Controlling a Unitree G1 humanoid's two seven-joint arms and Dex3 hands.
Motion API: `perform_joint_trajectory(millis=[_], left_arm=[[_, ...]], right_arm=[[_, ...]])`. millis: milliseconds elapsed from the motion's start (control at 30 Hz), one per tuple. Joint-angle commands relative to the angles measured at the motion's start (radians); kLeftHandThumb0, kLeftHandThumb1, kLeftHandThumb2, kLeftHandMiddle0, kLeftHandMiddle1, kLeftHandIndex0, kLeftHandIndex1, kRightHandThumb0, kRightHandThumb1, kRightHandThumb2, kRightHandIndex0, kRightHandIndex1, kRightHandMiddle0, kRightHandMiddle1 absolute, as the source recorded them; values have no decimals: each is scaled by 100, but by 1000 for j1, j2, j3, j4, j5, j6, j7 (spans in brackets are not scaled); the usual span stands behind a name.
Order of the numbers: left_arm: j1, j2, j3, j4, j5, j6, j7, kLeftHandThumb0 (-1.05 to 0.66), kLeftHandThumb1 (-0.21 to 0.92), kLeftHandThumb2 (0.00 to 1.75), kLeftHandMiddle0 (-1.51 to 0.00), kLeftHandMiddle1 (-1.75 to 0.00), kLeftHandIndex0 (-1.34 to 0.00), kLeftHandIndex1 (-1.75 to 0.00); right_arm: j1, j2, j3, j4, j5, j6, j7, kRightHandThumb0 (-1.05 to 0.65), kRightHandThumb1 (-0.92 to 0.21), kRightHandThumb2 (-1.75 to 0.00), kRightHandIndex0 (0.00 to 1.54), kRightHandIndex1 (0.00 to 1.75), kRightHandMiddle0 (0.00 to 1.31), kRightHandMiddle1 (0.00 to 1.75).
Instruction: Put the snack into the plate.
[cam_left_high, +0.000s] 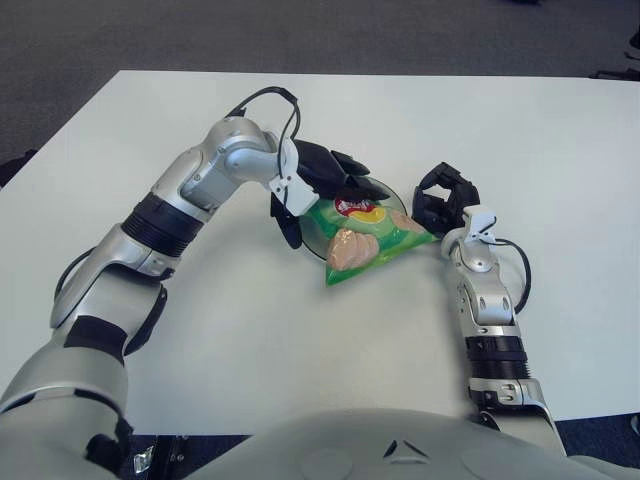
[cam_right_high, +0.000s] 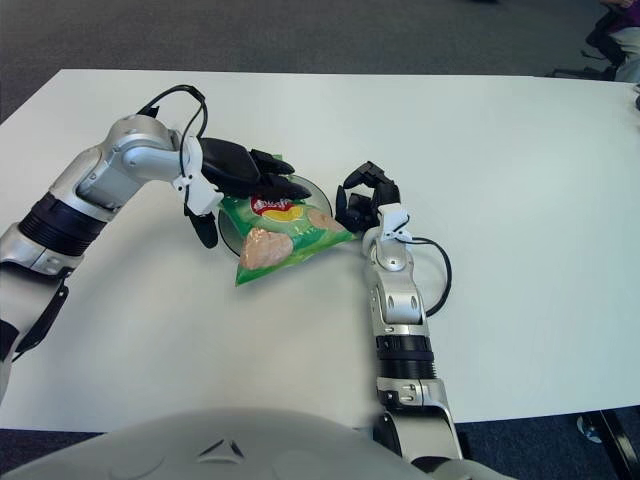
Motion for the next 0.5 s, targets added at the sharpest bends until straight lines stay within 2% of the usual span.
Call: perform_joint_trajectory(millis=[0,467], left_arm=[[-11,11,37,22,-25,-32,38,-92,54,46,0,0,0,0],[62,23,154,20,10,-102,267,-95,58,38,0,0,0,0]], right_arm=[[80,4,-4,33,10,13,8,-51,-23,-142,127,175,68,175],[78,-5,-11,51,25,-7,37,-51,-25,-140,127,175,67,175]])
